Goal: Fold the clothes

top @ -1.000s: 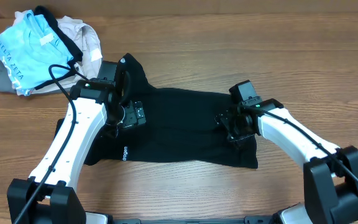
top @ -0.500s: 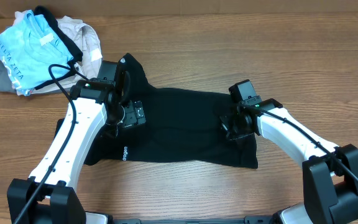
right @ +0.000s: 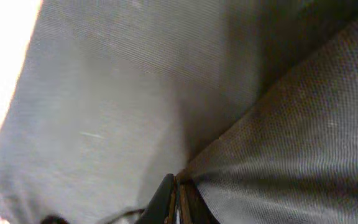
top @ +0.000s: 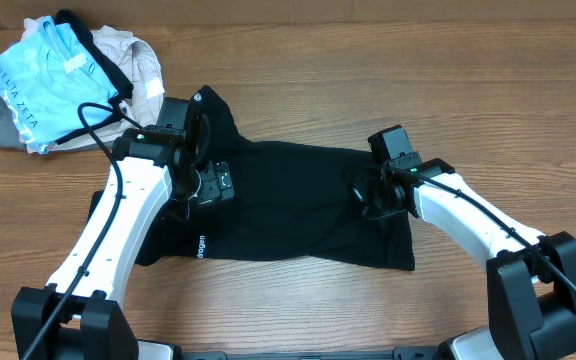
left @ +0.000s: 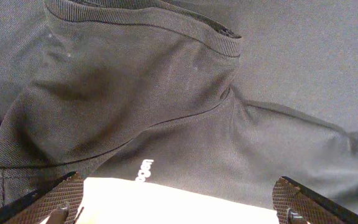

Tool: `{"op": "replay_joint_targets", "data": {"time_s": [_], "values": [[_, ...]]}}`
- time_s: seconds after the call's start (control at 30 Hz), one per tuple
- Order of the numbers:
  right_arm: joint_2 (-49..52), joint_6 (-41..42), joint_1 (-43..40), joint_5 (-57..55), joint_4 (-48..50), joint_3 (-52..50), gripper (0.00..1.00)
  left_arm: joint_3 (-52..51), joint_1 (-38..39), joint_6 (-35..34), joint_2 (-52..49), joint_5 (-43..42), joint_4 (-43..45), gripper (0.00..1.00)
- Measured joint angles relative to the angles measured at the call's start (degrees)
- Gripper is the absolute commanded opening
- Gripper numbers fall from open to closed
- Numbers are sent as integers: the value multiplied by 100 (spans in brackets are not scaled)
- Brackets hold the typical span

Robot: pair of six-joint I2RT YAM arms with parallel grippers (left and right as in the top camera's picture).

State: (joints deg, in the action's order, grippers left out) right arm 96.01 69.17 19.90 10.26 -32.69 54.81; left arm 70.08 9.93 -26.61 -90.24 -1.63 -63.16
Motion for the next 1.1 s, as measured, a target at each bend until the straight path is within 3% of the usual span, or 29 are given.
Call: {"op": "replay_joint_targets", "data": {"time_s": [0.17, 0.2, 0.27, 0.3, 0.5, 0.67, 0.73, 0.87, 1.1], "values": [[0, 2, 0, -116, 210, 0, 4, 0, 0, 0, 0, 0, 9, 100], [0, 4, 0, -179, 256, 0, 20, 0, 0, 0, 0, 0, 20, 100], [0, 35, 0, -275, 313, 0, 63, 0, 0, 0, 0, 0, 35, 100], [0, 9, 0, -313, 306, 0, 72, 0, 0, 0, 0, 0, 39, 100], [0, -17, -42, -348, 33, 4, 74, 0, 0, 66, 0, -76, 238, 100], [-39, -426, -470, -66, -647, 105, 79, 0, 2, 199, -7, -380, 516, 91], [-151, -911, -748, 195, -782, 201, 100, 0, 2, 282, -44, -501, 621, 91], [-577, -1832, -1196, 662, -1038, 341, 100, 0, 2, 247, -317, -654, 728, 94], [-702, -2374, -1272, 883, -1060, 382, 100, 0, 151, -304, -1193, -638, 1060, 90]]}}
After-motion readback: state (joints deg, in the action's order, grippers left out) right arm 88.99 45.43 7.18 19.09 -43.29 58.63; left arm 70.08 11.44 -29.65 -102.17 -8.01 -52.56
